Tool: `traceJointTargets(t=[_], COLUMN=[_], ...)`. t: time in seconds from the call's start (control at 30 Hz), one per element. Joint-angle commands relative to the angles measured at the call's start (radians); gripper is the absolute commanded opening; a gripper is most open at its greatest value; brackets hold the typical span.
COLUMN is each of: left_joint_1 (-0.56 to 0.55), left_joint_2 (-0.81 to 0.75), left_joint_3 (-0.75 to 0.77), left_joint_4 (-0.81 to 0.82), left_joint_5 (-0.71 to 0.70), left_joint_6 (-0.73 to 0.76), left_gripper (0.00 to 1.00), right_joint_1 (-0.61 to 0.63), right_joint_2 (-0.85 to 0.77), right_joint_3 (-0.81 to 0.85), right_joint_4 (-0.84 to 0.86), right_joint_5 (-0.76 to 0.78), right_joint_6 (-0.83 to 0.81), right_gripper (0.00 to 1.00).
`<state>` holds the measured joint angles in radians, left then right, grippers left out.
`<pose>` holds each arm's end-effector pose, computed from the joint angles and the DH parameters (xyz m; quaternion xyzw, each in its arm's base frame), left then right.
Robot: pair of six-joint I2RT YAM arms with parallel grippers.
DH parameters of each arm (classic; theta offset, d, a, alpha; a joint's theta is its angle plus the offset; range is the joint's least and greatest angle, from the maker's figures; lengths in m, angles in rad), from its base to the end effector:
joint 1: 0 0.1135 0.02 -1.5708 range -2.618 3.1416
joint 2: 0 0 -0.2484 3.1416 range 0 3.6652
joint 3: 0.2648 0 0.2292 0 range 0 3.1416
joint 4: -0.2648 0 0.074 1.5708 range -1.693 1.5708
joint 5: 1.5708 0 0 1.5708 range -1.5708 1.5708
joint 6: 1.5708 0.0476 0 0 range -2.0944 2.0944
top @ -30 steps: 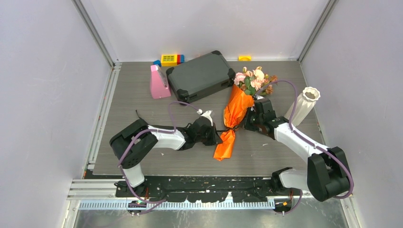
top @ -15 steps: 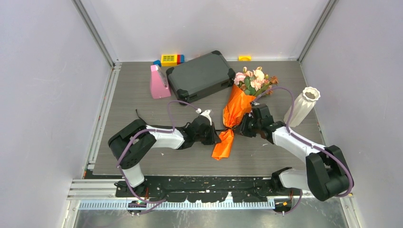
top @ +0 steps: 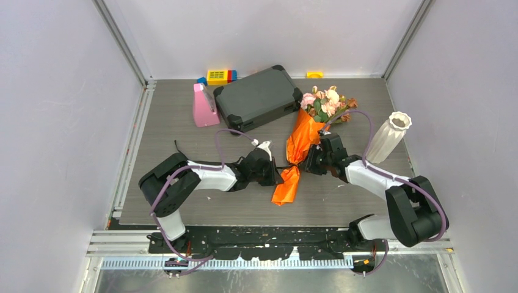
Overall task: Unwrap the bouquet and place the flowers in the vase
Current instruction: Untie the ribbon from the wrapping paper.
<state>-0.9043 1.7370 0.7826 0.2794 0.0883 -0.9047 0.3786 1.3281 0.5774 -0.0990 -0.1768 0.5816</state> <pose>0.2024 -0.2641 0.1368 0.0189 0.9005 -0.3647 0.2361 0.2225 0.0975 0.1568 0.0635 0.9304 0.2356 0.2735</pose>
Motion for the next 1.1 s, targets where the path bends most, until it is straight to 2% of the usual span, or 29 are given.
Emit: traceJointTargets(t=[0.0, 1.07], left_joint_1=[0.007, 0.018], left_joint_2=[-0.027, -0.014], left_joint_3=[0.009, 0.031], left_joint_4=[-0.033, -0.062], left_joint_5=[0.001, 0.010], left_joint_6=[0.029, 0.040], left_gripper=[0.00, 0.00], right_joint_1=[0.006, 0.017], right_joint_2=[0.022, -0.054], right_joint_3=[0.023, 0.036], right_joint_4=[0.066, 0.043], right_joint_5=[0.008, -0.039], right_joint_6=[-0.025, -0.045], right_gripper=[0.29, 0.33])
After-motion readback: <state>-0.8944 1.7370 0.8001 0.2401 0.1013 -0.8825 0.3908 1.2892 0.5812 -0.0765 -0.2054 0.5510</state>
